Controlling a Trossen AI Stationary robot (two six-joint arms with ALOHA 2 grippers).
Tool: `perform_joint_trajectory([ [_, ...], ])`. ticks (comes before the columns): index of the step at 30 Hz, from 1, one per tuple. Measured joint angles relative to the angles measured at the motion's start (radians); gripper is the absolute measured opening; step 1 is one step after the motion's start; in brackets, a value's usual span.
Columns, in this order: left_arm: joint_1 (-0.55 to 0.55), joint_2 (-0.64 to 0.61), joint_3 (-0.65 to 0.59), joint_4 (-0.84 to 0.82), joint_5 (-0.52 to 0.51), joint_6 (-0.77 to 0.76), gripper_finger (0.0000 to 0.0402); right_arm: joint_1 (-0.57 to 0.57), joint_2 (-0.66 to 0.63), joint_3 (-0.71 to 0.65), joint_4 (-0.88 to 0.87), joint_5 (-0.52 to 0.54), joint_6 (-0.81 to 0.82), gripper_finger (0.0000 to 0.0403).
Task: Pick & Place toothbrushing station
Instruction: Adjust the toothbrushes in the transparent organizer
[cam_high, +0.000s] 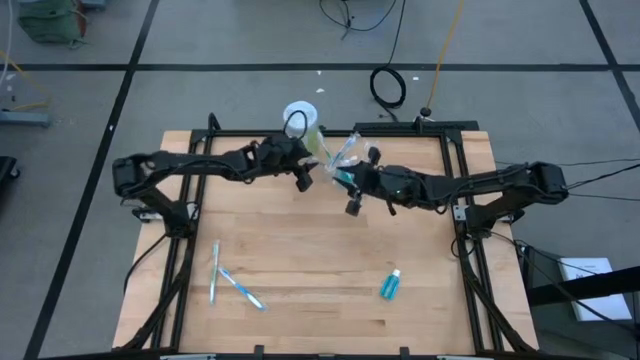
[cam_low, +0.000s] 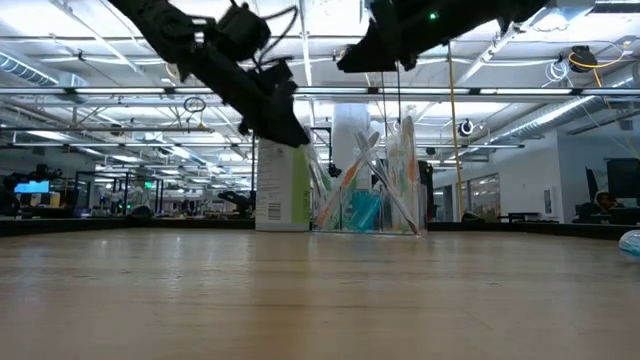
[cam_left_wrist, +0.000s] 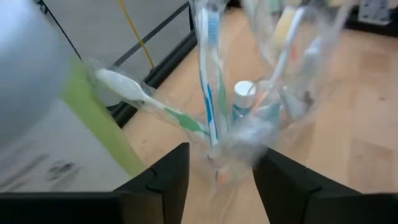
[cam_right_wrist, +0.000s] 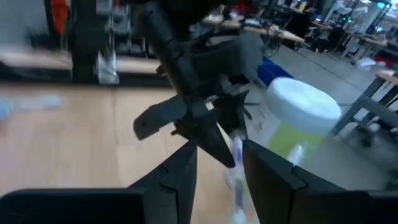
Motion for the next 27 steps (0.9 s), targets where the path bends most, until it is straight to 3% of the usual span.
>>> perform_joint_trajectory([
  [6, -0.018, -0.169, 0.0, -0.162, 0.0, 0.032, 0.0176, 0.021, 0.085, 0.01, 0.09, -0.127, 0.079, 0.0121],
  [11, -0.03, -0.274, 0.0, -0.294, 0.001, 0.023, 0.0166, 0.09, 0.167, 0.075, 0.056, -0.122, 0.089, 0.0121],
  [15, -0.046, -0.309, 0.0, -0.344, 0.001, 0.009, 0.0156, 0.146, 0.194, 0.124, -0.098, 0.012, 0.168, 0.0117],
  [21, -0.068, -0.314, 0.0, -0.326, 0.002, 0.047, 0.0142, 0.184, 0.196, 0.12, -0.253, 0.329, 0.219, 0.0102],
  [25, -0.077, -0.315, 0.0, -0.307, 0.002, 0.057, 0.0134, 0.135, 0.199, 0.092, -0.252, 0.392, 0.262, 0.0101],
  [27, -0.078, -0.314, 0.0, -0.306, 0.002, 0.056, 0.0132, 0.098, 0.197, 0.091, -0.249, 0.368, 0.257, 0.01],
])
